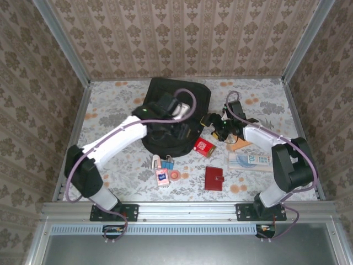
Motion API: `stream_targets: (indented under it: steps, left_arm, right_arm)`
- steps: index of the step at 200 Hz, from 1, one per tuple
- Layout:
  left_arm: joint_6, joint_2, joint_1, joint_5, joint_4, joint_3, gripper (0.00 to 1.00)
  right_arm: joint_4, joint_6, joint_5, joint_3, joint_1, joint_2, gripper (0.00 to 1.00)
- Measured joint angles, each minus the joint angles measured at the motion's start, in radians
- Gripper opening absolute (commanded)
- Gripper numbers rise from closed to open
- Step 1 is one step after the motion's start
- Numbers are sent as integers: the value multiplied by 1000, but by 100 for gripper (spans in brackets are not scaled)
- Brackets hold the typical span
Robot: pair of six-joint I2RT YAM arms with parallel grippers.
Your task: Pack books, pencil case, and school supplies into a backpack
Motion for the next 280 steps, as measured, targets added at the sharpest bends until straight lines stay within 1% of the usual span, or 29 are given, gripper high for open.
stream_targets:
  steps: [14, 26, 43, 65, 83, 116, 125, 143, 150, 165, 183, 230, 260, 280]
  left_arm:
    - [-20, -23, 65, 29, 26, 1, 42]
    - [-33, -19, 93, 45, 34, 4, 40]
    - [-43, 13, 101, 71, 37, 19, 40]
    - [-48, 64, 98, 97, 39, 34, 38]
    - [-55, 98, 98, 110, 39, 38, 37]
    - [-60, 132, 98, 119, 38, 51, 37]
    - [-60, 137, 98, 119, 37, 57, 36]
    - [-59, 151, 98, 119, 35, 79, 35]
    - [-59, 158, 98, 118, 35, 90, 35]
    - [-58, 174, 95, 113, 29, 115, 35]
    - [-53, 195, 94, 103, 27, 135, 35]
    - [-5, 247, 94, 105, 26, 138, 45]
    - [-19, 251, 105, 177, 62, 106, 51]
    - [-85, 251, 129, 233, 113, 53, 55]
  right_arm:
    - [11, -1, -17, 18, 5, 21, 76]
    - [18, -3, -28, 38, 8, 42, 72]
    - [39, -6, -43, 58, 14, 72, 67]
    - [54, -20, -55, 61, 20, 97, 56]
    - [55, -30, -67, 67, 28, 118, 50]
    - [44, -61, -66, 90, 45, 136, 24]
    - [41, -71, -66, 93, 46, 136, 20]
    - [39, -74, -64, 93, 46, 137, 4]
    - [40, -72, -63, 93, 46, 137, 0]
    - [63, -69, -68, 90, 46, 137, 0]
    - [133, -50, -87, 70, 45, 137, 0]
    - [395, 105, -174, -13, 31, 140, 0]
    - [549, 202, -220, -29, 29, 155, 0]
    - [641, 258, -239, -45, 29, 169, 0]
